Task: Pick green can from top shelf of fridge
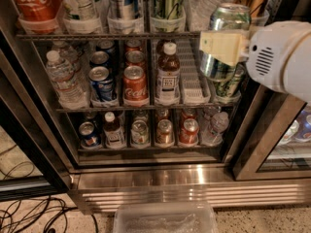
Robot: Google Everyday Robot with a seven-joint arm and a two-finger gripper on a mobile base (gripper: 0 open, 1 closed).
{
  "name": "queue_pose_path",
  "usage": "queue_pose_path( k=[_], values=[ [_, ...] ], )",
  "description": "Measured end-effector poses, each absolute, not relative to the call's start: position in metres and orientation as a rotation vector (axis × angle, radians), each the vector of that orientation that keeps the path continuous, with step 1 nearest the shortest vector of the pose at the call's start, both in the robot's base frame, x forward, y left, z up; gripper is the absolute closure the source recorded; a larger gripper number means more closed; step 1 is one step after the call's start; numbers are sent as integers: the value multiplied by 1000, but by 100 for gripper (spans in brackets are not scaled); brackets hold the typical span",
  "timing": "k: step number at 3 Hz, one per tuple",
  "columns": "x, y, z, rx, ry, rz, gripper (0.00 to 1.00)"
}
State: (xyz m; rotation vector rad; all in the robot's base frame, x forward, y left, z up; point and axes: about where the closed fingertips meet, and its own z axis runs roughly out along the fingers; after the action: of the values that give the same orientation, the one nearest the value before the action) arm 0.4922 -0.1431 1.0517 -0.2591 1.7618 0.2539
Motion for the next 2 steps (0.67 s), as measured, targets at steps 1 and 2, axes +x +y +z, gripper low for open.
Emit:
queue_pose_path(
  k=[1, 2],
  values=[
    [499, -131, 1064, -341, 1813, 361, 100],
    [497, -108, 1078, -459, 1845, 483, 100]
  ],
)
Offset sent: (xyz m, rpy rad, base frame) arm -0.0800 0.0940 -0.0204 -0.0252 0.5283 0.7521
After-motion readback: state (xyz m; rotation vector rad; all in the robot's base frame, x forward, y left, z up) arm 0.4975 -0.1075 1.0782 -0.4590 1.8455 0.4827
